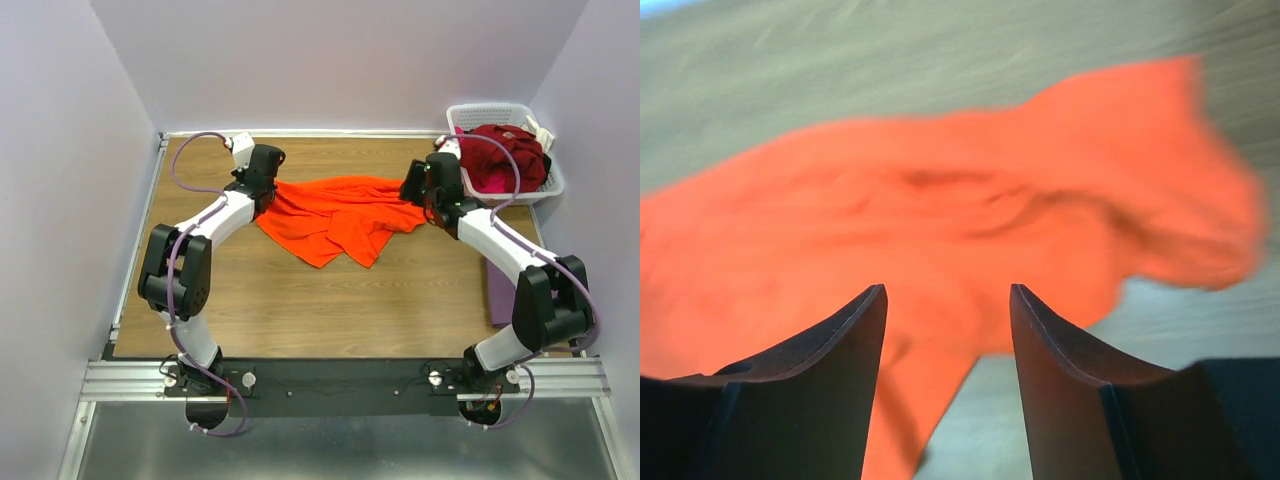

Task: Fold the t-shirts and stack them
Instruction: Flatten out the tshirt

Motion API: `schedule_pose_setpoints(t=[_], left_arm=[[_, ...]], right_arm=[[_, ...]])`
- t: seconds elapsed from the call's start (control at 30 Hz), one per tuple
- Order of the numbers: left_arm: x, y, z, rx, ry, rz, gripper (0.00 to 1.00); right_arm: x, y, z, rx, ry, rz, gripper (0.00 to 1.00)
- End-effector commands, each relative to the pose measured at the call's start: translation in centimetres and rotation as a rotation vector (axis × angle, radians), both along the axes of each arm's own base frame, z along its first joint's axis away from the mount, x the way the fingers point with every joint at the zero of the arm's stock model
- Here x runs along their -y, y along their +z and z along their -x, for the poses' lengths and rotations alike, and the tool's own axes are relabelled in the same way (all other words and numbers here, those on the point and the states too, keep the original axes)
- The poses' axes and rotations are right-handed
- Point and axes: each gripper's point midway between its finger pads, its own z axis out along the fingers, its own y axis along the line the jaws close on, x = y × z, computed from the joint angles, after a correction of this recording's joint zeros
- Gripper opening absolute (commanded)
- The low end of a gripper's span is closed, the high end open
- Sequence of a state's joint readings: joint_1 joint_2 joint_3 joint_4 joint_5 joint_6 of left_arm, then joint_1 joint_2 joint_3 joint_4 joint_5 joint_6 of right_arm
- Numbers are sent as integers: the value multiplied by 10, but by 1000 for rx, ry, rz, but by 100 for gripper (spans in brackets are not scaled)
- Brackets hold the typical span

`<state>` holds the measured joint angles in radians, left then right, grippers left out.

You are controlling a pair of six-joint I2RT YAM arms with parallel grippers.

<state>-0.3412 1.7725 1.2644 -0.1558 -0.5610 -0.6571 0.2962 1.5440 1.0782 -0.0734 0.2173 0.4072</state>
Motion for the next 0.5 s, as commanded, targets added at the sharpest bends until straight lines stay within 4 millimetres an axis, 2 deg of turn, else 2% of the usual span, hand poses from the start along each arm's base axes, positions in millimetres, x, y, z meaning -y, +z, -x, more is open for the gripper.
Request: schedule_pose_setpoints(t=[0.0,0.07,0.13,0.23,0.33,0.47], left_arm=[[4,3,-10,18,-22,11,0],[4,0,-10,13,-25,10,0],[5,-1,-10,9,-30,13,0],[4,-4,-8,2,-32,12,0],[4,-9,-6,-7,-42,14,0],[6,-14,-4,-16,-54,22,0]], right_arm=[[-58,-57,59,-209,225,-97,58],[-68,-74,74,-255,247,-95,55],[-88,-83,90,-296,305,-134,52],[-102,-102,112,-347,351,-141,52],[-113,-111,127,-373,378,-148,52],[-118,-121,138,-399,379,-162,52]])
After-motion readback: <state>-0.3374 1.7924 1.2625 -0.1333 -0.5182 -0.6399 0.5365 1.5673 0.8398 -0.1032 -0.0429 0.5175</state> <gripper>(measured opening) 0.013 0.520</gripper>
